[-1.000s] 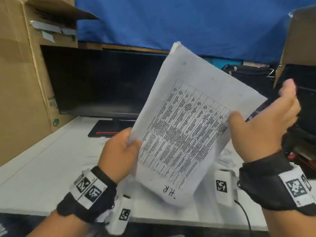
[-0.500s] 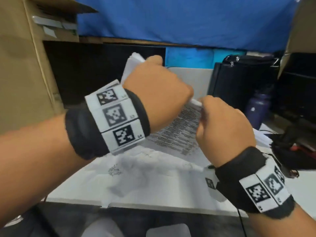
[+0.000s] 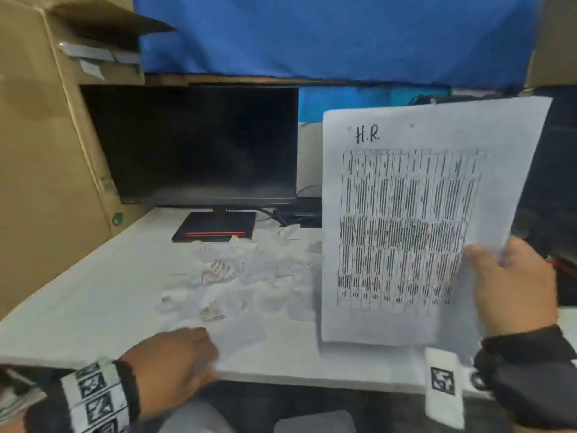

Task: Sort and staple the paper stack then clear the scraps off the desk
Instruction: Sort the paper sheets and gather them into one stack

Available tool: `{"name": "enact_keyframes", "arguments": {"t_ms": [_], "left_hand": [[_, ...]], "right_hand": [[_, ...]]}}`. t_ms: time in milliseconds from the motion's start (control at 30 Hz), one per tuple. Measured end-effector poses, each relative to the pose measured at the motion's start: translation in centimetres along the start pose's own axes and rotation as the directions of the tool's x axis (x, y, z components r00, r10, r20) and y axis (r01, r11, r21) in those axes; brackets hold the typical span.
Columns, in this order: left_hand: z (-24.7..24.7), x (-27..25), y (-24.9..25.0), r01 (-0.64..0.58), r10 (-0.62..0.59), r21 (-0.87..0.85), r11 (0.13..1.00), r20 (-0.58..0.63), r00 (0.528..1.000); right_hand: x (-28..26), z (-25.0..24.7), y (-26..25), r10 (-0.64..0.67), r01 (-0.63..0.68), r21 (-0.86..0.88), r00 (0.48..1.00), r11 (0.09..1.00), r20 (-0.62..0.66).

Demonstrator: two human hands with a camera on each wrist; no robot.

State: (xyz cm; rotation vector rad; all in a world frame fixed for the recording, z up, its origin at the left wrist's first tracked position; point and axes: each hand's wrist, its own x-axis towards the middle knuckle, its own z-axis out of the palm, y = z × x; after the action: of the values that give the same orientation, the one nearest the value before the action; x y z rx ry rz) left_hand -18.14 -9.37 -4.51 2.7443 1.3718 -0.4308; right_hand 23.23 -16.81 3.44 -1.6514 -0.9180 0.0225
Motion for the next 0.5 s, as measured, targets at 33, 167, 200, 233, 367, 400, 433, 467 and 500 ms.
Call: {"name": "enact_keyframes", "arguments": {"t_ms": [33,167,200,233,367,400,433,467,500], "left_hand": [[0.5,0.1,-0.6,0.004,-0.004,-0.022,1.0,0.015,1.0],[0.1,2.0,-0.9,-0.035,0.033,-0.09,0.995,-0.02,0.999],[-0.3,2.8,-0.6,-0.028,0.027,-0.089,0.996,-0.011,1.0],[-0.9,3.5,-0.4,-0.007,0.008,-0.083,0.996,0.017,1.0],[-3.9,5.2,0.6,0.015,-0.032,-0.154,0.988,-0.11,0.993],[-4.6,5.2,0.9,-0.012,-0.051,-0.252,0.968,-0.243,0.969],[-5.4,5.0,1.6,-0.077,-0.096,-0.412,0.908,-0.385,0.918],[-6.1,4.7,2.5,-0.189,-0.163,-0.599,0.778,-0.484,0.86],[-6.8,4.3,3.7,-0.302,-0.226,-0.749,0.59,-0.512,0.829]], "right_hand": [[-0.2,0.2,-0.1,0.01,-0.01,0.016,1.0,1.0,0.004],[-1.4,1.6,-0.3,0.015,-0.018,0.077,0.999,0.997,0.041],[-1.7,2.0,-0.2,0.027,-0.033,0.1,0.998,0.994,0.059],[-2.1,2.4,-0.2,0.037,-0.045,0.124,0.997,0.991,0.068],[-3.2,3.4,-0.4,0.039,-0.061,0.235,0.995,0.97,0.096],[-3.5,3.7,-0.3,0.048,-0.075,0.253,0.993,0.964,0.112],[-3.8,4.1,0.0,0.058,-0.092,0.268,0.99,0.959,0.129],[-4.0,4.7,0.4,0.068,-0.108,0.286,0.987,0.952,0.144],[-4.3,5.3,0.8,0.078,-0.125,0.315,0.984,0.941,0.159]]}}
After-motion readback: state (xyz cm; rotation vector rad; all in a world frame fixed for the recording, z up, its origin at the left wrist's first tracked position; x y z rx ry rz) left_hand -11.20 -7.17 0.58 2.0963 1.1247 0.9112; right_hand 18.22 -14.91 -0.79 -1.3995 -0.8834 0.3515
